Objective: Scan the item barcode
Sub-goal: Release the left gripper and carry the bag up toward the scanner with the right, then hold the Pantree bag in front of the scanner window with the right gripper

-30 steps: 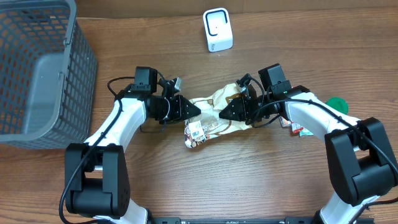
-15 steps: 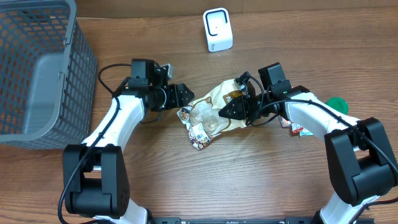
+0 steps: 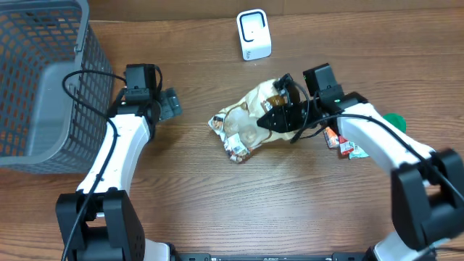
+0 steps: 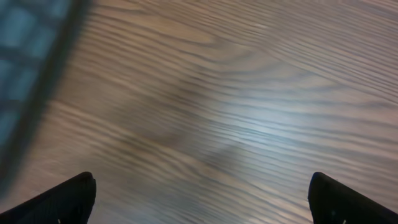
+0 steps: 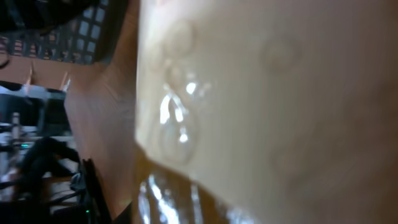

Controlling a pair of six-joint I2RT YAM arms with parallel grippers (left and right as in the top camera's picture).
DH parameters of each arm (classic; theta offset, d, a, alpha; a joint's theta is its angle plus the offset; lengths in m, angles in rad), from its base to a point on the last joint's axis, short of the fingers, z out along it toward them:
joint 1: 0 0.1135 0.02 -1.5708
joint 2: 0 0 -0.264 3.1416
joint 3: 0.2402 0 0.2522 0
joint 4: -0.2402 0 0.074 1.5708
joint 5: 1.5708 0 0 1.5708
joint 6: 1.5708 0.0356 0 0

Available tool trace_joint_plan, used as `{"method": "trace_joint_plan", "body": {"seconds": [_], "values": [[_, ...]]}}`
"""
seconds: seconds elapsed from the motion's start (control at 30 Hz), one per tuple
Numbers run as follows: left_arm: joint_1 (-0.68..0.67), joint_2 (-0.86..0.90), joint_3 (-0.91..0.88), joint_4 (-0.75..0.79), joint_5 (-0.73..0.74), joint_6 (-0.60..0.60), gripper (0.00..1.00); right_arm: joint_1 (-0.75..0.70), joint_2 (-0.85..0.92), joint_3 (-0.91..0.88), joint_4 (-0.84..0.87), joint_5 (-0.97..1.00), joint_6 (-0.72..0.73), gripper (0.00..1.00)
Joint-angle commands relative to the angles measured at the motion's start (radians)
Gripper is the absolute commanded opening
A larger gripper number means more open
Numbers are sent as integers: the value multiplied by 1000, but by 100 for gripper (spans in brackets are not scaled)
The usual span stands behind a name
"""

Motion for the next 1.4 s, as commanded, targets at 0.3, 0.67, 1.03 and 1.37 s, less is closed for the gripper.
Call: {"method": "trace_joint_plan", "body": {"seconds": [0.3,0.67,1.03,1.37], "values": [[38,34,19,34,-90,15,100,36,-307,60,57,239,-321,4],[38,34,19,34,-88,17,100,48,-293,340,37,484,-504,3],[38,34,19,34,-88,17,100,117,-130,406,223,809,-888,3],[38,34,19,34,-88,17,100,122,120,406,581,873,-949,4]]}}
